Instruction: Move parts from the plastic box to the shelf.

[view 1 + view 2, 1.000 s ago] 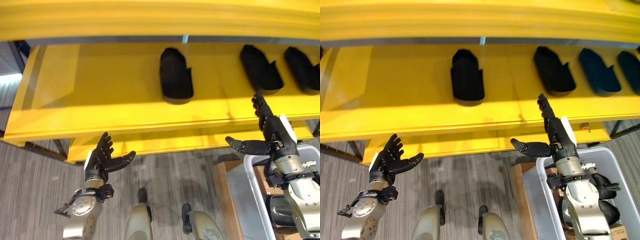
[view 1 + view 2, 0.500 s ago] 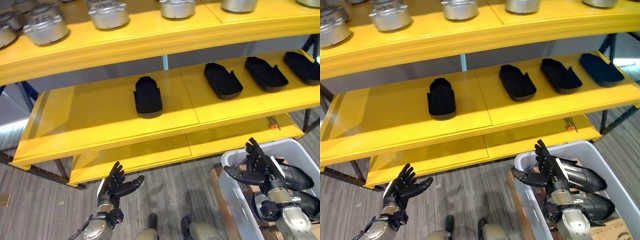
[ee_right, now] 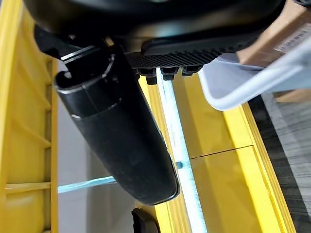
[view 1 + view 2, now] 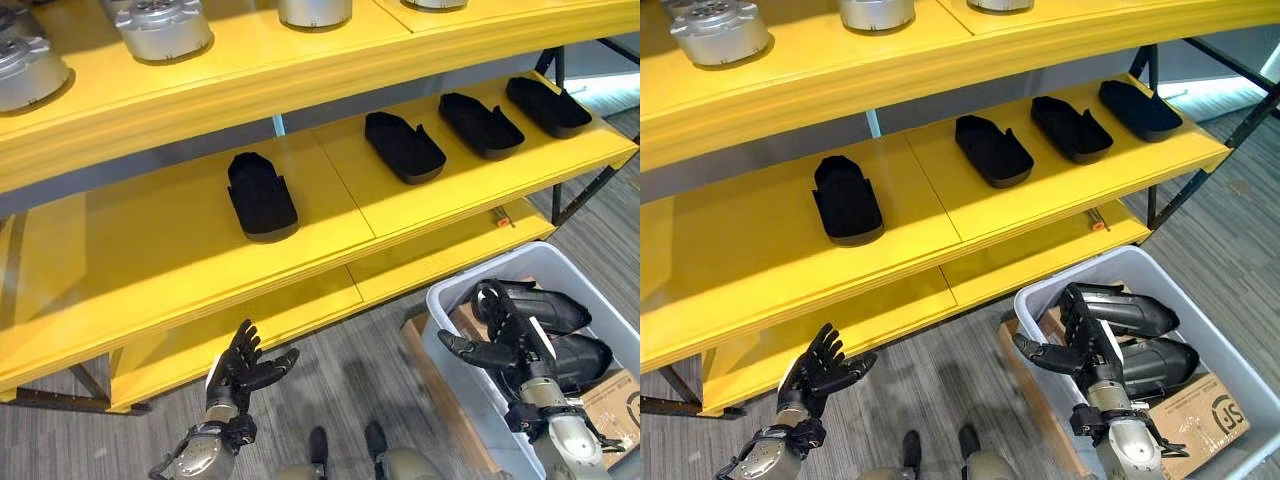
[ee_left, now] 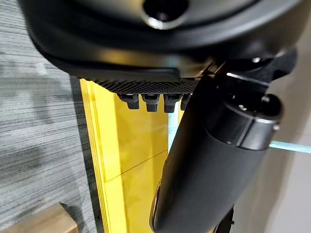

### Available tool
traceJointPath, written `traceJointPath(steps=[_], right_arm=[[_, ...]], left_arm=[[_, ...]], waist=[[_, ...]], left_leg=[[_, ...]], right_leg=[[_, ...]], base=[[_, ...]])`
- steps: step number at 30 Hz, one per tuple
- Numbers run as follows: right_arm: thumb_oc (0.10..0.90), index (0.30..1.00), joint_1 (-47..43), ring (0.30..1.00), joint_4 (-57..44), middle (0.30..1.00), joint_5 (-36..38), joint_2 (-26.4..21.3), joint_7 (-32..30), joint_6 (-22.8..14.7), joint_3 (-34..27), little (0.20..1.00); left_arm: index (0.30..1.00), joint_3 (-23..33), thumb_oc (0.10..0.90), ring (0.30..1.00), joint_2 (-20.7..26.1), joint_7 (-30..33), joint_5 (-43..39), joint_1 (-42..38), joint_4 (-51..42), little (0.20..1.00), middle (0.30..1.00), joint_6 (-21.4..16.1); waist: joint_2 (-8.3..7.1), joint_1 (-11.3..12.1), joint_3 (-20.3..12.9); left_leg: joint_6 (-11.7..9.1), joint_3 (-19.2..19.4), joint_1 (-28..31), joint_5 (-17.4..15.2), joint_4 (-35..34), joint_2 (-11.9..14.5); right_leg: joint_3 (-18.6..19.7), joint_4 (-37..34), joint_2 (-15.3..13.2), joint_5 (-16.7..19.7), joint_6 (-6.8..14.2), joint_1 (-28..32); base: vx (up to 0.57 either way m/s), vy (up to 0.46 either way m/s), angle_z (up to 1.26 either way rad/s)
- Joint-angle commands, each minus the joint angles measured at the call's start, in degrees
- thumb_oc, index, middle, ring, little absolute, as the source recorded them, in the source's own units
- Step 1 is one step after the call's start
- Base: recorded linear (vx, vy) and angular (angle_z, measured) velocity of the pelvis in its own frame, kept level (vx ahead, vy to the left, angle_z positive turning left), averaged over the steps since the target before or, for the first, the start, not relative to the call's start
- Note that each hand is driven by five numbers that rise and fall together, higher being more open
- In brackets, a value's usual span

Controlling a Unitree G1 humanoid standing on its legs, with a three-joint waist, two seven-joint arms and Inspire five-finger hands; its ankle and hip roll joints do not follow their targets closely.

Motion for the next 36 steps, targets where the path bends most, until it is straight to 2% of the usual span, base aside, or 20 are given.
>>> traceJointPath(steps=[1,6,7,8,9,10,11,12,16,17,18,23,36], right_arm=[[0.9,1.0,-3.5,1.0,-3.0,1.0,3.5,-0.1,-0.8,-5.4,-1.5,1.0],[0.9,1.0,-3.4,1.0,-2.8,1.0,3.7,0.9,-1.2,-5.5,-1.2,1.0],[0.9,1.0,-3.6,1.0,-2.9,1.0,3.8,1.3,-1.3,-5.6,-0.8,1.0],[0.9,1.0,-4.2,1.0,-2.7,1.0,3.8,1.6,-1.7,-5.9,0.2,1.0],[0.9,1.0,-4.3,1.0,-2.7,1.0,3.8,1.6,-1.7,-5.9,0.2,1.0],[0.9,1.0,-5.0,1.0,-2.4,1.0,3.6,1.6,-1.9,-5.9,1.0,1.0],[0.9,1.0,-5.1,1.0,-2.4,1.0,3.0,1.3,-1.5,-5.5,1.5,1.0],[0.9,1.0,-5.1,1.0,-2.4,1.0,3.0,1.3,-1.6,-5.5,1.5,1.0],[0.9,1.0,-5.6,1.0,-2.5,1.0,1.1,0.9,-1.5,-4.6,1.5,1.0],[0.9,1.0,-5.0,1.0,-3.0,1.0,0.7,0.9,-1.0,-4.1,1.2,1.0],[0.9,1.0,-4.6,1.0,-3.1,1.0,0.5,0.5,-1.0,-4.1,1.0,1.0],[0.9,1.0,-3.1,1.0,-4.4,1.0,0.7,0.0,-1.3,-3.8,-0.8,1.0],[0.9,1.0,-2.7,1.0,-5.3,1.0,1.8,-1.4,-1.6,-3.8,-1.7,1.0]], left_arm=[[1.0,2.5,0.9,1.0,4.7,0.2,-0.6,-2.1,-4.9,1.0,1.0,-6.7],[1.0,2.1,0.9,1.0,6.5,1.2,0.8,-3.9,-3.9,1.0,1.0,-6.7],[1.0,2.6,0.9,1.0,6.9,1.8,1.7,-4.2,-3.8,1.0,1.0,-6.7],[1.0,3.7,0.9,1.0,6.9,2.8,2.2,-3.9,-3.9,1.0,1.0,-7.0],[1.0,3.8,0.9,1.0,6.9,2.8,2.2,-4.0,-3.9,1.0,1.0,-7.0],[1.0,4.9,0.9,1.0,6.4,3.0,2.2,-3.2,-4.3,1.0,1.0,-7.0],[1.0,6.3,0.9,1.0,5.7,2.5,2.3,-1.2,-4.9,1.0,1.0,-6.7],[1.0,6.3,0.9,1.0,5.7,2.5,2.3,-1.1,-5.0,1.0,1.0,-6.7],[1.0,7.8,0.9,1.0,5.2,1.8,2.6,0.7,-5.8,1.0,1.0,-6.3],[1.0,7.9,0.9,1.0,4.2,1.2,2.9,1.2,-5.7,1.0,1.0,-5.8],[1.0,7.7,0.9,1.0,3.7,1.0,2.9,1.5,-6.0,1.0,1.0,-5.6],[1.0,7.3,0.9,1.0,2.7,0.7,3.0,2.2,-6.5,1.0,1.0,-5.2],[1.0,6.8,0.9,1.0,1.8,0.6,2.8,2.6,-7.1,1.0,1.0,-4.6]], waist=[[-1.69,-0.9,-1.8],[-2.55,-2.5,0.8],[-2.98,-2.4,1.7],[-3.23,-1.2,2.7],[-3.22,-1.2,2.6],[-2.87,0.0,3.0],[-2.13,1.1,3.2],[-2.08,1.1,3.2],[-3.09,1.5,4.1],[-3.88,1.8,3.2],[-3.89,1.5,2.6],[-2.61,0.1,1.0],[0.26,-1.1,-0.5]], left_leg=[[0.5,-1.7,-1.7,-5.7,2.9,0.9],[1.8,0.7,-1.0,-7.2,4.1,1.0],[2.0,2.1,-0.5,-8.0,4.4,1.5],[2.1,5.3,0.6,-9.3,4.7,1.8],[2.1,5.3,0.5,-9.2,4.7,1.9],[1.7,9.1,2.2,-10.1,4.2,2.6],[1.2,11.9,4.4,-11.9,3.6,4.0],[1.2,12.0,4.5,-11.9,3.5,4.0],[0.5,15.3,6.1,-14.1,6.1,4.9],[0.3,16.1,6.3,-15.1,6.6,4.6],[-0.2,16.0,6.3,-15.2,6.8,4.8],[-1.9,15.0,7.6,-14.1,5.4,7.2],[-4.9,15.8,8.7,-10.9,2.7,11.5]], right_leg=[[1.7,-0.9,-3.6,-4.3,4.8,3.9],[1.7,6.9,-2.5,-3.8,6.2,-0.5],[-0.5,9.3,-2.4,-3.4,6.5,-2.7],[-8.9,9.9,-5.3,-1.2,7.2,-4.7],[-8.8,9.7,-5.2,-1.0,7.1,-4.8],[-18.2,6.7,-9.8,-0.1,6.5,-4.4],[-24.0,3.6,-13.3,0.6,6.9,-3.5],[-24.0,3.4,-13.2,0.7,6.9,-3.4],[-25.3,-2.7,-15.1,6.4,8.9,-3.0],[-26.9,-6.2,-15.2,6.3,8.6,-0.3],[-26.4,-6.9,-14.7,6.6,8.6,0.0],[-26.8,-5.2,-13.1,4.2,7.7,1.3],[-25.3,-2.6,-9.1,-1.6,5.0,-0.1]], base=[[0.0,0.177,-0.42],[-0.01,0.117,-0.25],[-0.03,0.185,-0.62],[-0.04,0.135,-1.14],[0.0,0.149,-1.65],[0.11,0.074,-1.92],[0.11,0.076,-1.94],[0.11,-0.012,-1.92],[0.1,-0.097,-1.03],[0.15,-0.178,-0.57],[0.17,-0.163,-0.11],[0.16,-0.161,0.42],[0.08,-0.118,0.0]])
